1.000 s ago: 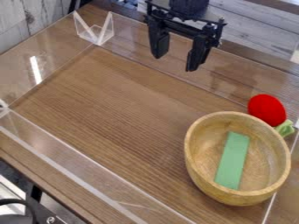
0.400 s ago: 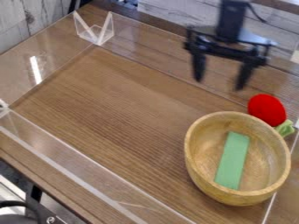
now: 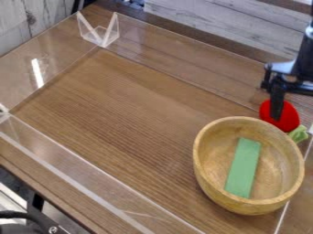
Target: Move the red object to the left side of the table
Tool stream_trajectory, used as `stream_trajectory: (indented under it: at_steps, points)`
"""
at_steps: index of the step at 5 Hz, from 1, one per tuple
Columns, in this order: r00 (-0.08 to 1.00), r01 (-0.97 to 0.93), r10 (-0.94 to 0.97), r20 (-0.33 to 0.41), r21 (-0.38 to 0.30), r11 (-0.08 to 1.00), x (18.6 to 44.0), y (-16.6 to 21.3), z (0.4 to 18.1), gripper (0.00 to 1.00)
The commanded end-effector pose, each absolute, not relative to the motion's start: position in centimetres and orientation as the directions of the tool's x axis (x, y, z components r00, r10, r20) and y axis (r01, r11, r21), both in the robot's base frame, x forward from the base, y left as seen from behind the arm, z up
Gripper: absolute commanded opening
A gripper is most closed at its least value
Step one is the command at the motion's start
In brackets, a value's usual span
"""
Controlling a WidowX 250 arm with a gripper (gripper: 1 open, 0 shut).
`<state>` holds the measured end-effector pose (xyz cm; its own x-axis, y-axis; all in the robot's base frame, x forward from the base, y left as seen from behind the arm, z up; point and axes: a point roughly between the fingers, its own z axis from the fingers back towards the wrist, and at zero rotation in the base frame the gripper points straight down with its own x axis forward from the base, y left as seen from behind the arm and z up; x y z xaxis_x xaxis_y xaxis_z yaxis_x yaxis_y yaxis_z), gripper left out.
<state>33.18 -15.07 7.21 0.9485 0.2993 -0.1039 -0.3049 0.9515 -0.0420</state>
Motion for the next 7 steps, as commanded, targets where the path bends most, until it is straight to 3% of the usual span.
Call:
stream_trajectory:
  at_steps: [1, 2, 3, 5, 7]
  points:
    - [0.966, -0.258, 0.256, -0.031, -0.101, 0.961, 35.5, -15.8, 7.9, 1.0]
    - [0.947, -0.321, 0.322, -0.014, -0.115, 0.94, 37.6, -15.4, 7.6, 1.0]
    - [0.921, -0.388, 0.389, -0.017, -0.116, 0.914, 37.8, -14.9, 7.4, 1.0]
    - [0.918, -0.394, 0.395, -0.017, -0.127, 0.91, 37.4, -12.1, 4.8, 1.0]
    - [0.905, -0.425, 0.426, -0.012, -0.113, 0.898, 37.8, -11.9, 4.8, 1.0]
